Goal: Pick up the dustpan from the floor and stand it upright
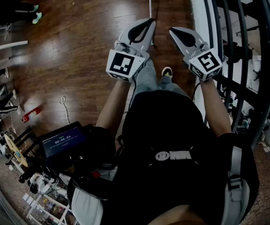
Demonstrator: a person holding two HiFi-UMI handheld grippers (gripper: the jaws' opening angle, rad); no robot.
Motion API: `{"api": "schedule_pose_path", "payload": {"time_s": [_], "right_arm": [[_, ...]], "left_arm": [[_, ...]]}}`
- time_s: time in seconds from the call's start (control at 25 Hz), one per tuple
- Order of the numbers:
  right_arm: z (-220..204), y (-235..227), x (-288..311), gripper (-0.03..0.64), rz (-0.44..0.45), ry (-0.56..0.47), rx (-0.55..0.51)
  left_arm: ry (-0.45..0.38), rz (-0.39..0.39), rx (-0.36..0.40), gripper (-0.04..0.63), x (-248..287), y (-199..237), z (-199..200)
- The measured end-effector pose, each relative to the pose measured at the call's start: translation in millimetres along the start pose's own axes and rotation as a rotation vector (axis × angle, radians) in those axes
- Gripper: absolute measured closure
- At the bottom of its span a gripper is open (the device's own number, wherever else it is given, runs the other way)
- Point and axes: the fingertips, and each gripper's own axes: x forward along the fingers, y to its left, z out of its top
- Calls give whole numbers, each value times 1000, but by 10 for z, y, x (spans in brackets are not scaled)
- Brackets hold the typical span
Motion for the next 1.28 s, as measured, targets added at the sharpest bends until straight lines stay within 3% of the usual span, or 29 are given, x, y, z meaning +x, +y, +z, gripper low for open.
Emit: {"api": "schedule_pose_path", "payload": {"time_s": [0.16, 0.76, 1.04, 1.28], "right_arm": [[-63, 33, -156, 612, -23, 38, 1], [93, -19, -600, 612, -91, 168, -80], [74, 4, -648, 612, -89, 260, -9], [-227, 659, -1009, 612, -11, 451, 96]], "left_arm": [[-35, -15, -3, 578, -25, -65, -12], [-10, -119, -3, 578, 184, -226, 113], [73, -161, -72, 578, 131, -325, 95], [186, -169, -239, 578, -588, -813, 134]]}}
